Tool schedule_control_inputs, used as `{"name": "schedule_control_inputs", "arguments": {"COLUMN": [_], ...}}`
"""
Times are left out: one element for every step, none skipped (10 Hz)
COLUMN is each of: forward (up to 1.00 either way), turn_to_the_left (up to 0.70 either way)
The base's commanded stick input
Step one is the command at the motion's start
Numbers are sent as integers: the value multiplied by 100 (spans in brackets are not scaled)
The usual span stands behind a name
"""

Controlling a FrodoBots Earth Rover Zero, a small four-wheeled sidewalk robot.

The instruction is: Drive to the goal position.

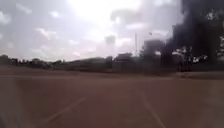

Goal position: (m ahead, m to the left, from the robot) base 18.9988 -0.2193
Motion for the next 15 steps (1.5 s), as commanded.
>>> {"name": "schedule_control_inputs", "arguments": {"forward": [70, 70, 70, 70, 70, 70, 70, 70, 70, 70, 70, 70, 70, 70, 70], "turn_to_the_left": [0, 0, 0, 0, 0, 0, 0, 0, 0, 0, 0, 0, 0, 0, 0]}}
